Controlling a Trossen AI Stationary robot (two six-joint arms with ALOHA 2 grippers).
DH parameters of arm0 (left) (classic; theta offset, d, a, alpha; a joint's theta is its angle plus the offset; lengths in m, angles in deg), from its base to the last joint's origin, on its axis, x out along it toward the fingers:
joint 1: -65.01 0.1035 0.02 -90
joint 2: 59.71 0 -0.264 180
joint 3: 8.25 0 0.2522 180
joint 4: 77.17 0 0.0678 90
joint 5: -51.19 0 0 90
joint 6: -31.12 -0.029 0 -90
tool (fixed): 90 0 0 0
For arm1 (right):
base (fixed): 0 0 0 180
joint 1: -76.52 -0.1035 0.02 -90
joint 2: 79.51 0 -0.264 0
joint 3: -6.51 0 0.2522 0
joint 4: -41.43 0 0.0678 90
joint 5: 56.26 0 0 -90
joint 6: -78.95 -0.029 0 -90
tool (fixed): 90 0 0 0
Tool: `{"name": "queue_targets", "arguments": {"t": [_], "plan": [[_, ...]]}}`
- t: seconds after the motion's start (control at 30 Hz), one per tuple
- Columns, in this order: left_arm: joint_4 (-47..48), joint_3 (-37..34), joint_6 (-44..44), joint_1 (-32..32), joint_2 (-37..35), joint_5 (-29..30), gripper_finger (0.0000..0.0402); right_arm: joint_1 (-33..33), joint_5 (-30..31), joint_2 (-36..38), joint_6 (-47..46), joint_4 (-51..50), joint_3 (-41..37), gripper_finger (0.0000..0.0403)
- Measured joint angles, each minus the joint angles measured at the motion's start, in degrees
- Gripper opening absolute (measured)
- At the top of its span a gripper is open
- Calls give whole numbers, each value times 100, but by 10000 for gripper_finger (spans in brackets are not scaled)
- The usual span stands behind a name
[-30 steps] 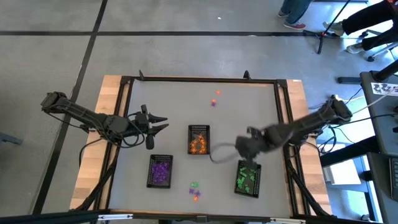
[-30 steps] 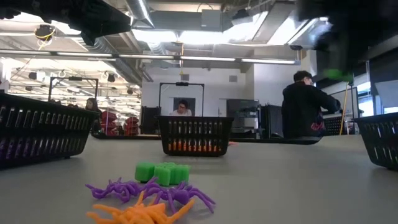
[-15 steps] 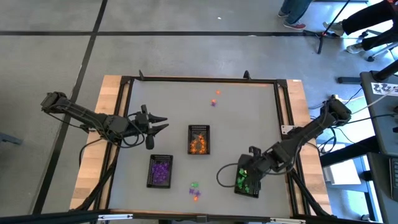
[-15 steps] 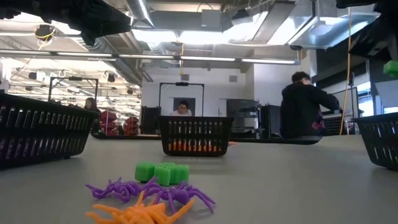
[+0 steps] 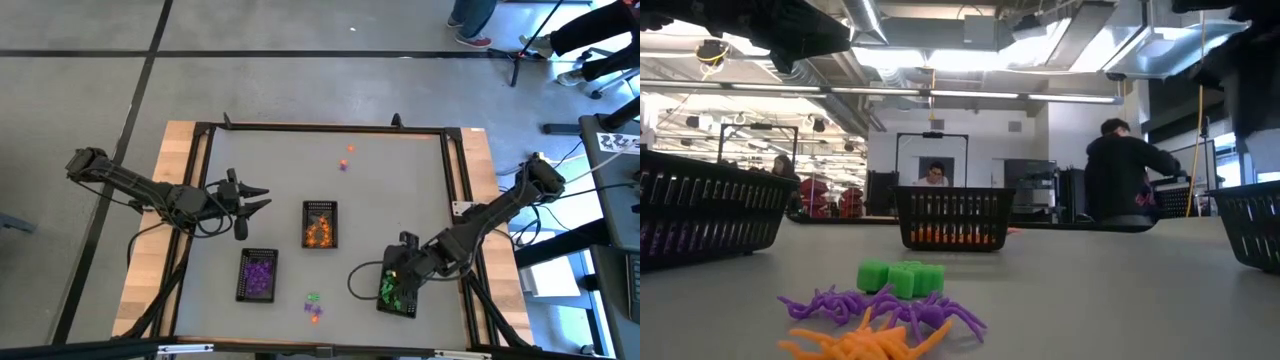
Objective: Sort Halloween decoration
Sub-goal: Put the orange spider toy into the top black bin
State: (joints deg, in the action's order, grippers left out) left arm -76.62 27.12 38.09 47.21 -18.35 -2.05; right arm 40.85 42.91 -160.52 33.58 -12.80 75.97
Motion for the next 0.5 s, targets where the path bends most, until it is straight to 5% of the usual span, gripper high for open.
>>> {"name": "queue_targets", "arguments": {"t": [0.3,0.4,0.5], "plan": [[2,0,-1,0,0,0,115,1194,2201,17,1409,21,15,216],[2,0,2,0,0,0,115,2109,2223,17,2045,130,15,210],[4,0,-1,0,0,0,115,3200,1547,-14,2771,625,15,203]]}}
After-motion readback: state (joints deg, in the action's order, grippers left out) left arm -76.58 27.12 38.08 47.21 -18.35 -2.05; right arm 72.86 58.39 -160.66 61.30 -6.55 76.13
